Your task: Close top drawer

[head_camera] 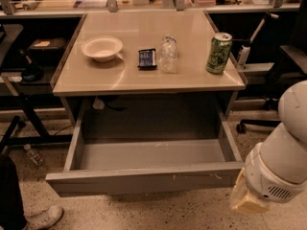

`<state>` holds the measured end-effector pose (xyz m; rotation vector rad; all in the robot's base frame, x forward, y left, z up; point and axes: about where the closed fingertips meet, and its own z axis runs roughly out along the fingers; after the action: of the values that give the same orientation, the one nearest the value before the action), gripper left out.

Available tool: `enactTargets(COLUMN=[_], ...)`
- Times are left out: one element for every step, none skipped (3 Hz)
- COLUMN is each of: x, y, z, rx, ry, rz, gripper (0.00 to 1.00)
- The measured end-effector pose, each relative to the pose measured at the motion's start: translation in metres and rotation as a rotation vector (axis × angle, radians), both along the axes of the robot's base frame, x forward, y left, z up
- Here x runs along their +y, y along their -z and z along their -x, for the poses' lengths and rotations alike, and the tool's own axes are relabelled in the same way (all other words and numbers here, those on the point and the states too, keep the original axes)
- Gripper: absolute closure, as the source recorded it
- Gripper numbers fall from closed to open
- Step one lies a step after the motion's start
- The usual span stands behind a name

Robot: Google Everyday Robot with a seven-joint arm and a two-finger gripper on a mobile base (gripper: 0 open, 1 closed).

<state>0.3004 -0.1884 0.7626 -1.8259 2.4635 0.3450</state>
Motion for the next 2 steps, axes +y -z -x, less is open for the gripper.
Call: enactTargets(x=[0.019,0.036], y=[0.039,0.068], z=[-0.017,-0.048], rx=[0.002,-0.008], ry=[0.037,0.053], rz=[-0.053,-0.086], gripper=[1.0,1.0])
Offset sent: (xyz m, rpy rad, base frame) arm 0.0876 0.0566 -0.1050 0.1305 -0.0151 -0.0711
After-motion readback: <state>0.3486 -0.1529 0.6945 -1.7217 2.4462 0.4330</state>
